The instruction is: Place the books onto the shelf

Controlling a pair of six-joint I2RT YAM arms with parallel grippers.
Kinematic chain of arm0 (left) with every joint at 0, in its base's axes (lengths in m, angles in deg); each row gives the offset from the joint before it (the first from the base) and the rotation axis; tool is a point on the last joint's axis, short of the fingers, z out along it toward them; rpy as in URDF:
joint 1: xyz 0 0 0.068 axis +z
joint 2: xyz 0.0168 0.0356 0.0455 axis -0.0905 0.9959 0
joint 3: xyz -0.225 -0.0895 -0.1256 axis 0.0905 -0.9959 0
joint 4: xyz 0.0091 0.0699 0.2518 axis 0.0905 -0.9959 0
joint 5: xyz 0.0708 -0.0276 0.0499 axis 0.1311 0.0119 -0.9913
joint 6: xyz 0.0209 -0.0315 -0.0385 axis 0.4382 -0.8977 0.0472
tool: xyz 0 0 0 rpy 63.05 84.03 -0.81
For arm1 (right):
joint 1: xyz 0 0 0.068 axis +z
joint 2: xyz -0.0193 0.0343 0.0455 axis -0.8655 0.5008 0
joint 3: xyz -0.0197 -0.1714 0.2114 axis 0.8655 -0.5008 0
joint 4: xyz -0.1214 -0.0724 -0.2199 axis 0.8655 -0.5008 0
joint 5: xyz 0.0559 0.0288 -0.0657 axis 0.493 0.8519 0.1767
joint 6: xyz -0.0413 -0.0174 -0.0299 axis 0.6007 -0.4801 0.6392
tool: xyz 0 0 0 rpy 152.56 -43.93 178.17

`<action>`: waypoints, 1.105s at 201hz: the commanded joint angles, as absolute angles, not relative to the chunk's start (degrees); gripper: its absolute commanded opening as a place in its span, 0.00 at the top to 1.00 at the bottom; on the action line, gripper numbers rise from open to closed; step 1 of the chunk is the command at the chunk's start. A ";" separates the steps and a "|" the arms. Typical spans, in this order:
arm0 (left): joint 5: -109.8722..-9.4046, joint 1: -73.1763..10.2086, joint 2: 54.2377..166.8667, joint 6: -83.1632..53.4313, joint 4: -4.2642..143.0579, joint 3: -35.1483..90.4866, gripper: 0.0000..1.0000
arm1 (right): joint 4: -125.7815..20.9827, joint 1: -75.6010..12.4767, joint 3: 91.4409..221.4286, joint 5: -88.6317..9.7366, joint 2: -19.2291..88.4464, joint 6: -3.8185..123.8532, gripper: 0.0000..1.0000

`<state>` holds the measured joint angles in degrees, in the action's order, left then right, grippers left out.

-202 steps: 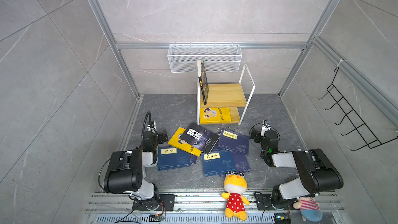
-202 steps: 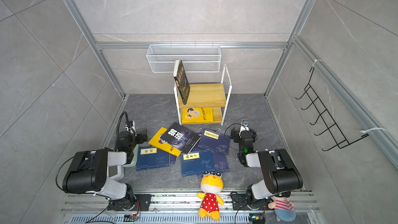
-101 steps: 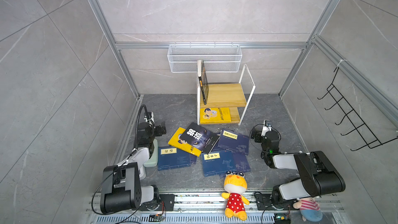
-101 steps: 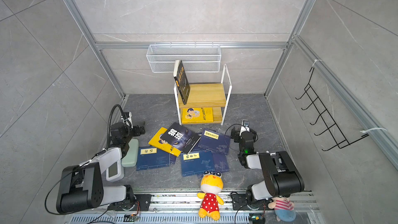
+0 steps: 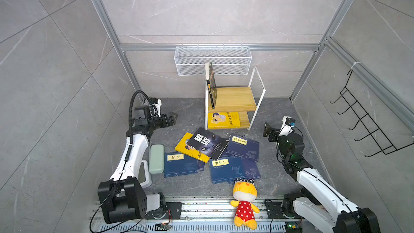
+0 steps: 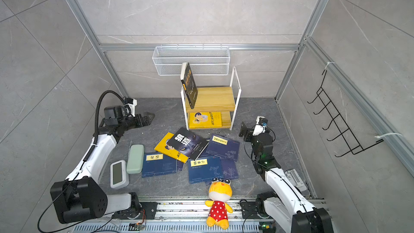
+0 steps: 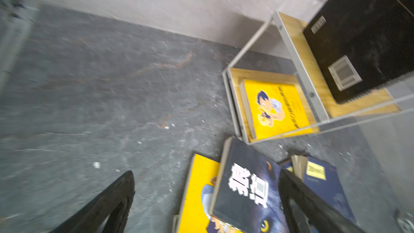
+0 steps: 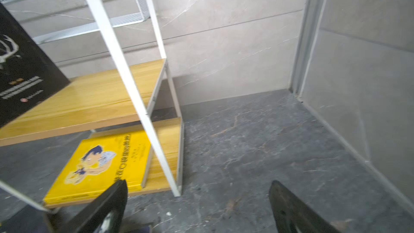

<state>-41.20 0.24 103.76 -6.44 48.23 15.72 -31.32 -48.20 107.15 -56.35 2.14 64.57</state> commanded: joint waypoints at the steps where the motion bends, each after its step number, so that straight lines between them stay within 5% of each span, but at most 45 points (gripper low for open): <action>1: -33.16 0.10 104.73 -7.07 45.60 12.41 0.00 | -46.76 -42.68 111.78 -51.94 4.23 56.54 0.01; 64: -31.48 0.01 110.18 -11.53 46.63 9.55 0.01 | -51.88 -27.15 117.31 -51.81 12.63 38.03 0.11; 127: -32.31 -0.42 115.58 -15.08 47.08 10.17 0.13 | -52.87 -20.43 121.73 -42.86 26.60 17.22 0.11; 222: -31.60 -4.65 120.93 -13.64 45.73 12.22 0.13 | -43.57 -14.54 120.50 -48.40 33.30 1.82 0.15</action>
<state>-32.43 -3.30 119.72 -13.48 46.30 9.99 -46.77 -14.58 121.25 -45.77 31.54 8.77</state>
